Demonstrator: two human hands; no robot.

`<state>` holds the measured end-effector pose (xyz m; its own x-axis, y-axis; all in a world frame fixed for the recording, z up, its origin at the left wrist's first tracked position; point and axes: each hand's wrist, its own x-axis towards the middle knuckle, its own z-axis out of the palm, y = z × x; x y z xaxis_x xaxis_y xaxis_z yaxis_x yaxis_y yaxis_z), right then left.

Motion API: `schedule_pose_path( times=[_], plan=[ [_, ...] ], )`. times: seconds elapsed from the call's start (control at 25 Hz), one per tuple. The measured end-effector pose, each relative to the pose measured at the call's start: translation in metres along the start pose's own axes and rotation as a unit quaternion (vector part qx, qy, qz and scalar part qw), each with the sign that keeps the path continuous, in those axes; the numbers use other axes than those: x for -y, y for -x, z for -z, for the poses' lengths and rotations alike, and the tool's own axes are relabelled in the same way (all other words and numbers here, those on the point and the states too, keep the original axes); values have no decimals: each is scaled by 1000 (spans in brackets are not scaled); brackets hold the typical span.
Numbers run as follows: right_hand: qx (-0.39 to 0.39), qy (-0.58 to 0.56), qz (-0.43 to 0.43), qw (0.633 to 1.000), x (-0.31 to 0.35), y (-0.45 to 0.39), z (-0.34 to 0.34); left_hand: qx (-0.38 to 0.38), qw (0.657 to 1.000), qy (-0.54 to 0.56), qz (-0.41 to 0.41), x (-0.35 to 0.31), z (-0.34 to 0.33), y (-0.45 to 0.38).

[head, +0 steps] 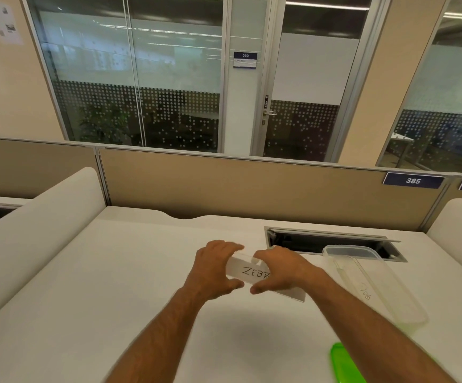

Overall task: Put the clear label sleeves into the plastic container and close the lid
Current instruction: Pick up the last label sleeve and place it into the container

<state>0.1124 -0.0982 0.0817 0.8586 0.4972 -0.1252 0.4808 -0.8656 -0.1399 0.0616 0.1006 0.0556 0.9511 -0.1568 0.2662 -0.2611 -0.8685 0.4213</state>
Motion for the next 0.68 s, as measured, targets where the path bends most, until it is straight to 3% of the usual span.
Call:
schedule_pose_path(
  times=[0.12,0.44,0.68],
  plan=[
    [-38,5,-70,997,-23,7,5,-26,998,0,60,0,-23,-3],
    [-160,-75,-292,940,-130,36,26,92,983,-69,142,30,-104,17],
    [-148,-83,-412,895,-184,59,-2,135,971,-109,164,37,-146,31]
  ],
)
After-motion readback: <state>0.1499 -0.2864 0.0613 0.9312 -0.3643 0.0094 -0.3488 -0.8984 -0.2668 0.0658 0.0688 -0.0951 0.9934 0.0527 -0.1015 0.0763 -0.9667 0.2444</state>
